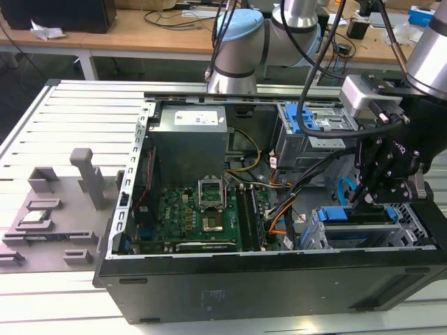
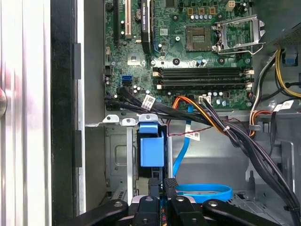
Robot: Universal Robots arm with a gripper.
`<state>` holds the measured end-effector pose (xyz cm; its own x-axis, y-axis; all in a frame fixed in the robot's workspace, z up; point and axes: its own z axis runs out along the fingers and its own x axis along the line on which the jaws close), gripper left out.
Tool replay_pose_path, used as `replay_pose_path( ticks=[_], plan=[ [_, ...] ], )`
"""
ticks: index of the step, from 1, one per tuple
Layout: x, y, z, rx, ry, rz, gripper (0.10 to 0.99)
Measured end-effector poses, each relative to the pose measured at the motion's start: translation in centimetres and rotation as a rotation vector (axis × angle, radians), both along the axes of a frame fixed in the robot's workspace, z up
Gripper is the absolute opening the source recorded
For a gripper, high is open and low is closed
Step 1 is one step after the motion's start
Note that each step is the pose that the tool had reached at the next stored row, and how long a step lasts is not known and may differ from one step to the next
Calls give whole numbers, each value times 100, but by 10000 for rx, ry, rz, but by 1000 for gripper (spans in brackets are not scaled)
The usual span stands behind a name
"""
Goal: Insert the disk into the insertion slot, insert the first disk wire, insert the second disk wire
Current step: 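Insert the second disk wire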
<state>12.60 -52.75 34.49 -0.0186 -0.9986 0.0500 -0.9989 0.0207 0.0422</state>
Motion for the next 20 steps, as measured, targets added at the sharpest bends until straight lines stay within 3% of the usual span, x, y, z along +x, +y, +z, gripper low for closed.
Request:
replay_pose_path(
  ticks=[9, 18, 20],
  plan=[
    [10, 0, -3, 73, 0, 72, 161],
    [10, -18, -48, 64, 0, 77, 161],
    [11, -18, -49, 61, -1, 77, 239]
  ],
)
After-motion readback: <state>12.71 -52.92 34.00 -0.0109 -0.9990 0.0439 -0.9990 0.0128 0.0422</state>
